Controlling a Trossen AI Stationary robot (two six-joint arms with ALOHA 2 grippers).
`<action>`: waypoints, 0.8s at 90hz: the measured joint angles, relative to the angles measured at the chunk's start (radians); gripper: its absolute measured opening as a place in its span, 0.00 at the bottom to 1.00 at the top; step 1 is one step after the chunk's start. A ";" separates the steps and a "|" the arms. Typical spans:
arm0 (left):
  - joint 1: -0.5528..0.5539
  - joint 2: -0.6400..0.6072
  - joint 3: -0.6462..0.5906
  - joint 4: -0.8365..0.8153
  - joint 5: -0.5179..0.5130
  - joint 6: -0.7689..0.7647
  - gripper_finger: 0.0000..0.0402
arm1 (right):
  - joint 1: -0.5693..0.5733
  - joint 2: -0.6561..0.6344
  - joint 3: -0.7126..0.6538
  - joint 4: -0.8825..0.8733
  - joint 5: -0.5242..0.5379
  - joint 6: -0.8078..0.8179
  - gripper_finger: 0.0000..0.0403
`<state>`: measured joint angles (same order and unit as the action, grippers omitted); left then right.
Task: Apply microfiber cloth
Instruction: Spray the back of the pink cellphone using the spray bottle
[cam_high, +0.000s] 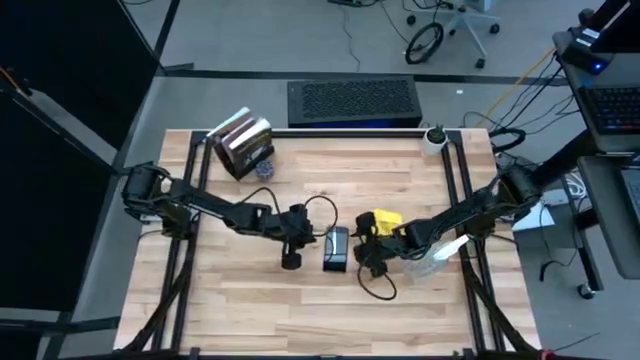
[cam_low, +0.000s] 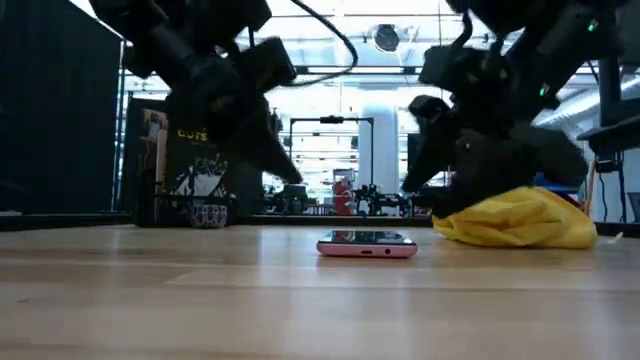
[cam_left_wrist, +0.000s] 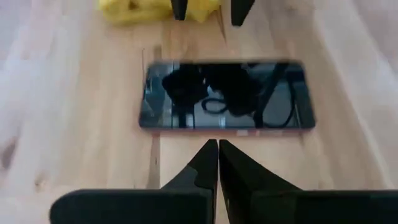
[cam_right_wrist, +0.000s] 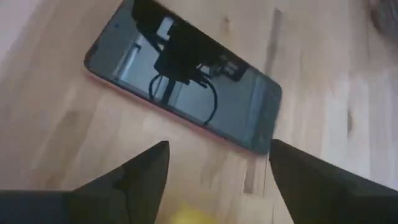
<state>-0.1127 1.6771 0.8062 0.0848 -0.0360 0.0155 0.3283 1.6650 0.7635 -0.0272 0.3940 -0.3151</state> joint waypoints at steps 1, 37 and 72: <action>0.000 0.005 0.000 0.003 0.000 -0.001 0.00 | 0.000 0.007 0.000 0.009 0.000 -0.012 0.63; 0.001 0.169 0.002 0.133 0.002 -0.036 0.00 | 0.002 0.111 0.002 0.139 0.111 -0.143 0.63; 0.001 0.292 0.028 0.338 0.027 -0.036 0.00 | -0.010 0.163 0.003 0.231 0.104 -0.270 0.63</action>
<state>-0.1114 1.9693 0.8345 0.4231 -0.0086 -0.0204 0.3187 1.8279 0.7662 0.2033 0.4983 -0.5851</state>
